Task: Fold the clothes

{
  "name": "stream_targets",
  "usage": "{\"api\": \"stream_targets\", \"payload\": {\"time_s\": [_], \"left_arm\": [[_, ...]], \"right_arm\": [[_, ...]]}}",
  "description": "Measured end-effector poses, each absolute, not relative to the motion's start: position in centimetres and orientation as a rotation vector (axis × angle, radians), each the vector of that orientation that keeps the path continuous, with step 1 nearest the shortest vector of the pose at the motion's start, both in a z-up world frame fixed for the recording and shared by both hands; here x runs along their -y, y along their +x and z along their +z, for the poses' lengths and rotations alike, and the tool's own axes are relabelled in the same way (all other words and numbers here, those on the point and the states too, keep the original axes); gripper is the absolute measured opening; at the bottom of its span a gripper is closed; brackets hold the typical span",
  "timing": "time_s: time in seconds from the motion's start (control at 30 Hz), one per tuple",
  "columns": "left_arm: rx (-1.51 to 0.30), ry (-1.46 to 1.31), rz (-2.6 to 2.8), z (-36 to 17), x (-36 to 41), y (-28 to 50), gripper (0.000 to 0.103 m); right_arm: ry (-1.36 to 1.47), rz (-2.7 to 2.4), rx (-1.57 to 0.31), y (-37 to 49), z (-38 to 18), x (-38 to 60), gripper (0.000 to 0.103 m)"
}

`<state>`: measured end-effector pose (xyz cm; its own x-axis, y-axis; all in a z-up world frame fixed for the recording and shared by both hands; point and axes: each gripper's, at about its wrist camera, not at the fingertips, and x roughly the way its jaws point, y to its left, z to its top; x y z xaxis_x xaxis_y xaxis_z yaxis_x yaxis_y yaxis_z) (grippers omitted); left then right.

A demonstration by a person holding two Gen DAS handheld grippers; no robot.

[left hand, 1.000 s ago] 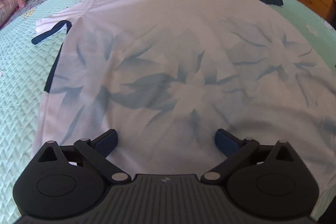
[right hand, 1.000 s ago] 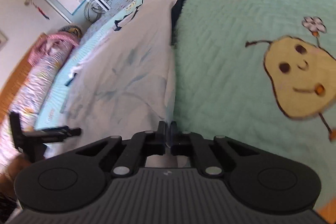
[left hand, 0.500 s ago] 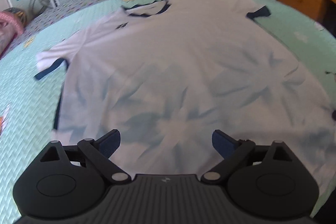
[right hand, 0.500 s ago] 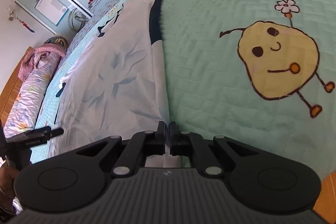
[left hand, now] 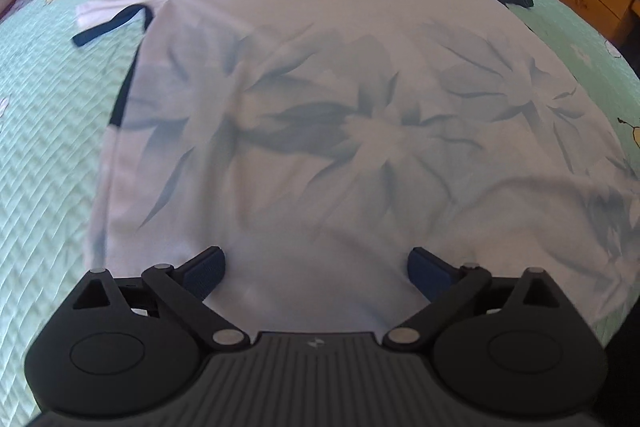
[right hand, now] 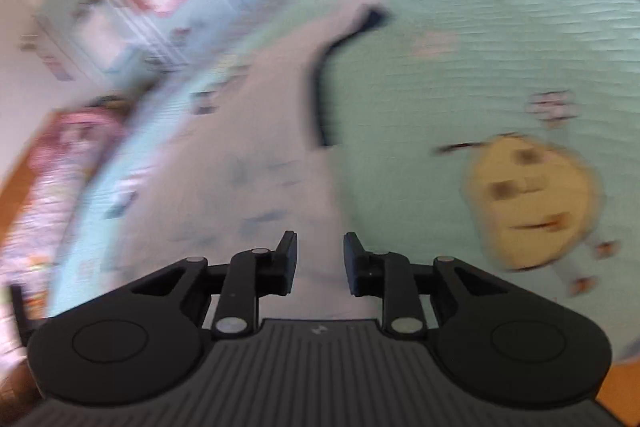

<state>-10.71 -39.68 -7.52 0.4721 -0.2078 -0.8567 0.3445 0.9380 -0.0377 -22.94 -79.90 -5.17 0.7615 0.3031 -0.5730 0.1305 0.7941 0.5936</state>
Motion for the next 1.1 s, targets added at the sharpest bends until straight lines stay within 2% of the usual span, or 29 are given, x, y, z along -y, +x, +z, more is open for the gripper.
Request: {"api": "stream_targets", "payload": {"time_s": [0.1, 0.13, 0.17, 0.23, 0.27, 0.3, 0.4, 0.47, 0.53, 0.6, 0.67, 0.8, 0.9, 1.1], "left_arm": [[-1.011, 0.182, -0.336, -7.8, 37.9, -11.7, 0.102], [-1.006, 0.195, -0.334, -7.9, 37.3, -12.0, 0.103], [-1.009, 0.203, -0.327, -7.9, 36.6, -12.3, 0.103], [-1.022, 0.213, -0.303, -7.8, 35.2, -12.7, 0.103], [-1.027, 0.209, -0.293, -7.7, 34.6, -12.9, 0.103], [-1.030, 0.201, -0.282, -7.6, 34.0, -12.9, 0.103], [-1.017, 0.191, -0.258, -6.9, 33.4, -13.3, 0.101], [-0.987, 0.176, -0.258, -6.1, 33.5, -13.6, 0.100], [-0.934, 0.117, -0.332, -5.2, 33.9, -13.8, 0.100], [-0.958, 0.200, -0.362, -6.0, 34.9, -13.7, 0.100], [-0.997, 0.320, -0.304, -7.6, 34.7, -14.0, 0.103], [-1.042, 0.045, -0.225, -6.9, 30.3, -13.1, 0.100], [-0.971, -0.156, -0.272, -5.1, 30.2, -10.9, 0.100], [-0.815, -0.087, -0.388, -3.9, 38.2, -3.7, 0.098]], "right_arm": [[0.625, 0.154, -0.811, -23.4, -6.7, 78.8, 0.028], [0.572, 0.119, -0.871, -23.5, -7.7, 78.6, 0.025], [0.520, 0.084, -0.919, -23.7, -8.5, 78.4, 0.000], [0.469, 0.025, -0.900, -25.0, -7.8, 79.1, 0.000], [0.456, 0.000, -0.896, -25.2, -7.1, 79.3, 0.002], [0.443, -0.026, -0.892, -25.4, -6.5, 79.4, 0.008], [0.453, 0.015, -0.818, -25.8, -4.5, 78.2, 0.012], [0.470, 0.078, -0.790, -25.5, -4.1, 76.7, 0.026], [0.481, 0.141, -0.796, -24.9, -4.5, 74.9, 0.034], [0.431, 0.158, -0.895, -24.1, -6.6, 73.3, 0.034], [0.397, 0.120, -0.938, -24.3, -7.5, 72.9, 0.028], [0.414, 0.113, -0.924, -24.8, -5.8, 73.3, 0.030], [0.483, 0.131, -0.854, -23.3, -4.3, 73.5, 0.030], [0.326, 0.111, -0.769, -15.6, -3.4, 70.0, 0.031]]}}
